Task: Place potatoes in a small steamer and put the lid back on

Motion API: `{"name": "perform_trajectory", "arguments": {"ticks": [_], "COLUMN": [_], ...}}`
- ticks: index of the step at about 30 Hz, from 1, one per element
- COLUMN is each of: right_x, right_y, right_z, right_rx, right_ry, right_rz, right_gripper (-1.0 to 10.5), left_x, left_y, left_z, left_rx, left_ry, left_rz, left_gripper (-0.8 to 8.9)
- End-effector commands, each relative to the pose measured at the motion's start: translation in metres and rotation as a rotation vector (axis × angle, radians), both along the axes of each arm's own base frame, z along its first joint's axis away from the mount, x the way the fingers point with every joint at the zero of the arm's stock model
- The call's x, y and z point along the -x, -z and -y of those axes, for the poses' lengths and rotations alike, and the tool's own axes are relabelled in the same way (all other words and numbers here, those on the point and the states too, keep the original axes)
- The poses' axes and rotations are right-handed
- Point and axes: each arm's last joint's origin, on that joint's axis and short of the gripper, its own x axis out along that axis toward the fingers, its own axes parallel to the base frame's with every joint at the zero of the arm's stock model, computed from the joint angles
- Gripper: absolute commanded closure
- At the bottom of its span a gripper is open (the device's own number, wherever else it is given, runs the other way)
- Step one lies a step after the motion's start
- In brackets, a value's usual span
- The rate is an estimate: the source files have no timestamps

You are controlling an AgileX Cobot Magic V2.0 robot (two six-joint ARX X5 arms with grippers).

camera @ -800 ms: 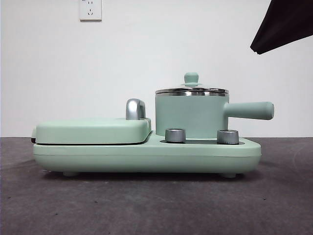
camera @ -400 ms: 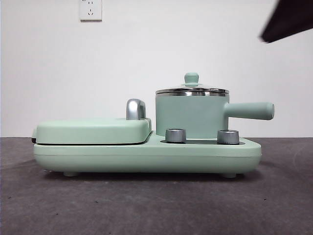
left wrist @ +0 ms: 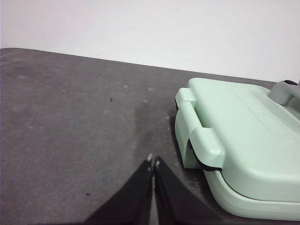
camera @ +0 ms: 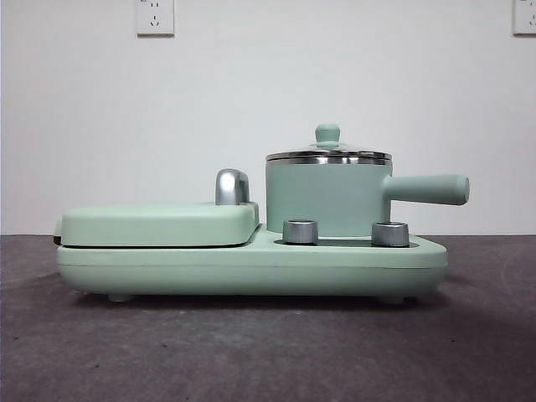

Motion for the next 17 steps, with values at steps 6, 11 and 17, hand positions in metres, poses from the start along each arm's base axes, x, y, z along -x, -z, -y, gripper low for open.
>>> {"name": "perform_trajectory", "arguments": {"ticks": [6, 11, 17], "right_x": [0.0026, 0.0021, 0.0018], "right_y": [0.0168, 0.0127, 0.01], "right_z": [0.0057, 0.0062, 0.0061], "right_rx": [0.0, -0.009, -0.012], "right_ry": [0.056, 0.062, 0.062], "right_rz": [0.051, 0.092, 0.119], "right_gripper": [9.0, 9.0, 9.0], "left_x": [-0.0011, -0.0011, -0.0011], "left_y": [0.0048, 0.0046, 0.0045], "left_z": [0.0, 0.0, 0.0], "left_rx": [0.007, 0.007, 0.007], "left_ry": [-0.003, -0.003, -0.003], "left_rz": [-0.003, -0.001, 0.001], "left_gripper": [8.07, 8.07, 8.07]}}
